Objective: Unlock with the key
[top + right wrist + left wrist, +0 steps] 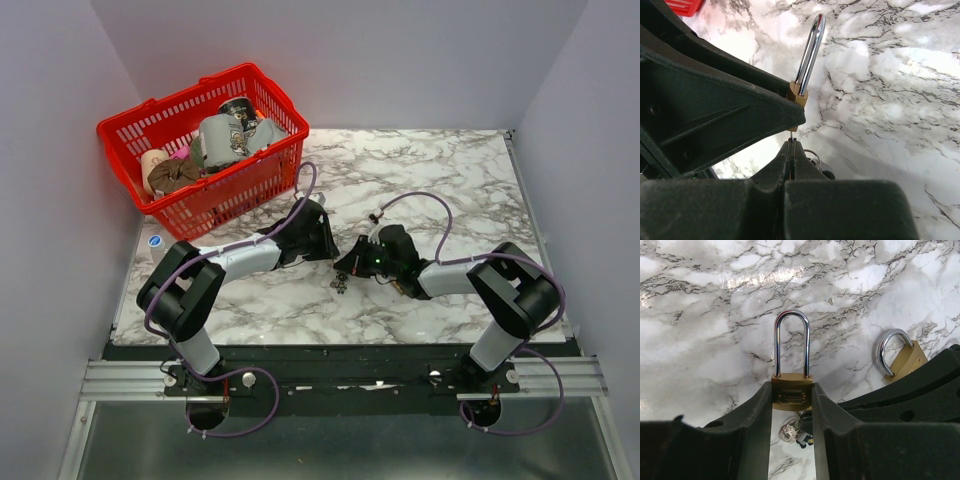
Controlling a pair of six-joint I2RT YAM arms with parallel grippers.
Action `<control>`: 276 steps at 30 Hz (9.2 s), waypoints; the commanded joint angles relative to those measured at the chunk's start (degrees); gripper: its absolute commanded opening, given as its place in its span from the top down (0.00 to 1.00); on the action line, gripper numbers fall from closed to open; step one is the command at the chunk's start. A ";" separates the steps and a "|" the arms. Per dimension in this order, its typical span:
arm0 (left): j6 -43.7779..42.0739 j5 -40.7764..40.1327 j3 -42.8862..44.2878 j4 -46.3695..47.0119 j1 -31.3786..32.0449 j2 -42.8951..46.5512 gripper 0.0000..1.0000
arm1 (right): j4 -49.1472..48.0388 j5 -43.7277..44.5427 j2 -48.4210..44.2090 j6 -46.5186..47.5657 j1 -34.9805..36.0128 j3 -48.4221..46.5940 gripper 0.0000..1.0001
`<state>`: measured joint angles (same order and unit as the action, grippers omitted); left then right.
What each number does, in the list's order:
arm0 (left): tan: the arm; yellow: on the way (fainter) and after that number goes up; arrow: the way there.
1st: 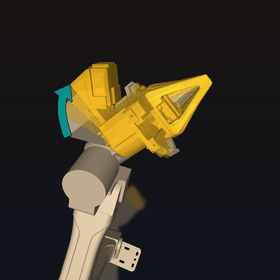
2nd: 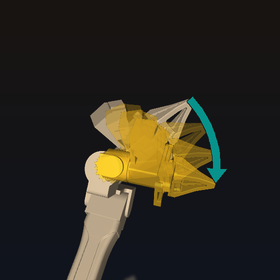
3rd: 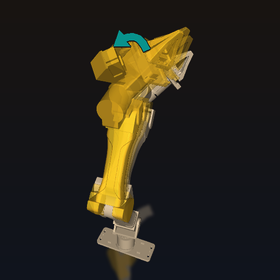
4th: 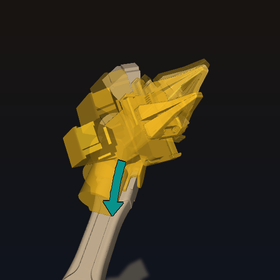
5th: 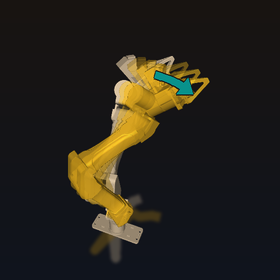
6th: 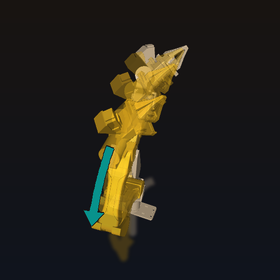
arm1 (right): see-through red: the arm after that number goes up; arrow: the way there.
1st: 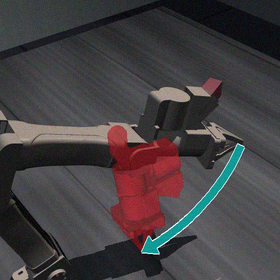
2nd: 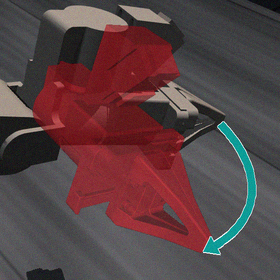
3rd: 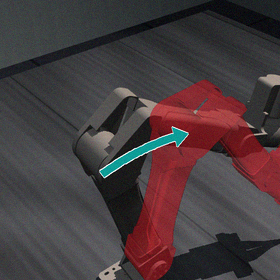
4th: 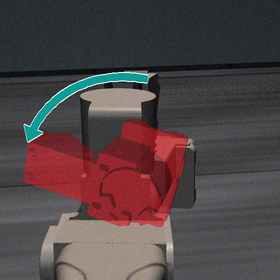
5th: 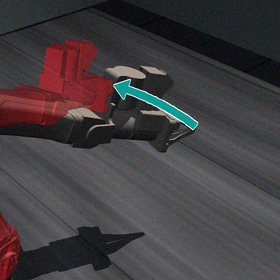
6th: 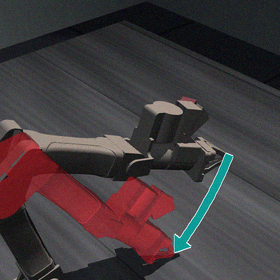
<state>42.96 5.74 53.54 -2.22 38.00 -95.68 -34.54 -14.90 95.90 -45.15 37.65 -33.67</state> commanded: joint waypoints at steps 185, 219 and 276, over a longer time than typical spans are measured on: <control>-8.06 50.69 -11.79 37.20 0.76 28.97 0.52 | 45.97 -27.47 -43.60 22.03 0.76 -22.49 0.99; -9.83 48.58 -12.49 36.06 1.55 29.76 0.91 | 44.56 -28.00 -42.99 18.78 -1.88 -20.12 0.99; -34.61 52.89 -1.51 -1.91 7.27 24.66 1.00 | 59.15 -27.91 -39.47 41.98 4.36 -18.10 0.78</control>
<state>9.54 57.34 50.24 -4.60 45.12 -71.22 25.54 -41.74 55.72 -3.38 41.28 -52.49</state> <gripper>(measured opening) 0.007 0.242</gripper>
